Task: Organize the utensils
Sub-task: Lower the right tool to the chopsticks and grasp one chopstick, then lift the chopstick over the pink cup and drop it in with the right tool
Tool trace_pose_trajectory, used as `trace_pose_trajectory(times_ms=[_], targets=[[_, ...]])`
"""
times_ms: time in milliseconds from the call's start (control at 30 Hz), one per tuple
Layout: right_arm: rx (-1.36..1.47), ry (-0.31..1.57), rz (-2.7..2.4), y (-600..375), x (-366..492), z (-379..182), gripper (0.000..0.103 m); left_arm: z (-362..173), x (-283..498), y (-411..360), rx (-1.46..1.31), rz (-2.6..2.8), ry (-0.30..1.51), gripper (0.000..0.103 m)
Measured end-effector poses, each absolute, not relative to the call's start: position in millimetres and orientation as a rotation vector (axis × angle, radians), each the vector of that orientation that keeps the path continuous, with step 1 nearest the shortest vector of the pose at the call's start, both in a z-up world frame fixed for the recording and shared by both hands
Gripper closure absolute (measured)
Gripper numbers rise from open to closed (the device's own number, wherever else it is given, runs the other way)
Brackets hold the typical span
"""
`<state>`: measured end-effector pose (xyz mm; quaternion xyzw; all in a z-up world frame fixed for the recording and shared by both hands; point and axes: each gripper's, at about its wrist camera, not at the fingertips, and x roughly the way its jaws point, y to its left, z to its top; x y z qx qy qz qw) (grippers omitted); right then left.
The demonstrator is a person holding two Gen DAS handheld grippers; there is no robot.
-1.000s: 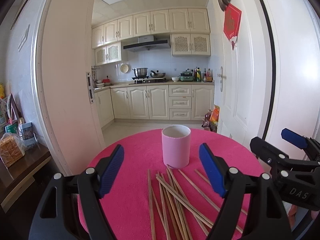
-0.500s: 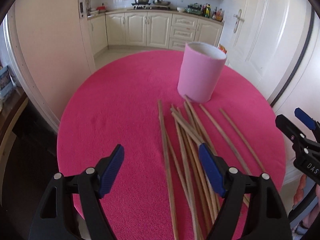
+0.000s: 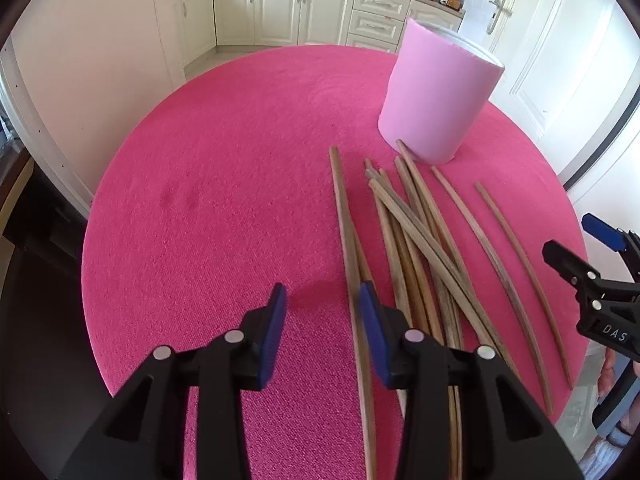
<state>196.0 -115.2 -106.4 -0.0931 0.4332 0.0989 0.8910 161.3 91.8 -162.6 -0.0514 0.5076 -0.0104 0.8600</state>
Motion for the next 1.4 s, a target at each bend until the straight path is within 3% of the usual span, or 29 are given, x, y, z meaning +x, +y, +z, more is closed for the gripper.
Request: trace_pose_trajectory(times_ms=[100,167,200,233,267,567,633,933,1400], targets=[[-0.213,0.955,0.238,-111.6,201.1,-109.9,0.020,-165.4,164.6,86.1,-0.079,-0.033,1.083,0.065],[-0.218,0.994,0.265,-109.3,204.8,-113.0,0.033,-163.8,167.2,83.0,-0.076,-0.041,1.084,0.068],[-0.219,1.012,0.278,-108.5,206.0,-114.1,0.048,-163.5,168.1,84.6,-0.090,-0.048,1.086,0.071],[-0.217,1.030,0.293,-107.9,206.5,-114.8,0.061,-163.1,168.0,87.7,-0.104,-0.051,1.092,0.087],[-0.215,1.043,0.310,-106.5,207.2,-115.1,0.064,-163.9,170.8,89.6,-0.112,-0.045,1.108,0.096],[-0.226,1.115,0.367,-95.1,214.3,-131.2,0.083,-161.9,178.1,93.1,-0.131,-0.054,1.105,0.097],[-0.207,1.112,0.375,-96.7,215.1,-131.9,0.095,-161.8,176.0,94.0,-0.142,-0.047,1.083,0.098],[-0.083,1.001,0.399,-116.2,204.5,-111.1,0.097,-117.7,157.2,93.1,-0.186,-0.079,0.829,0.098],[0.193,0.538,0.516,-141.3,199.8,-19.7,0.098,-42.2,169.2,63.8,-0.233,-0.230,0.294,0.098]])
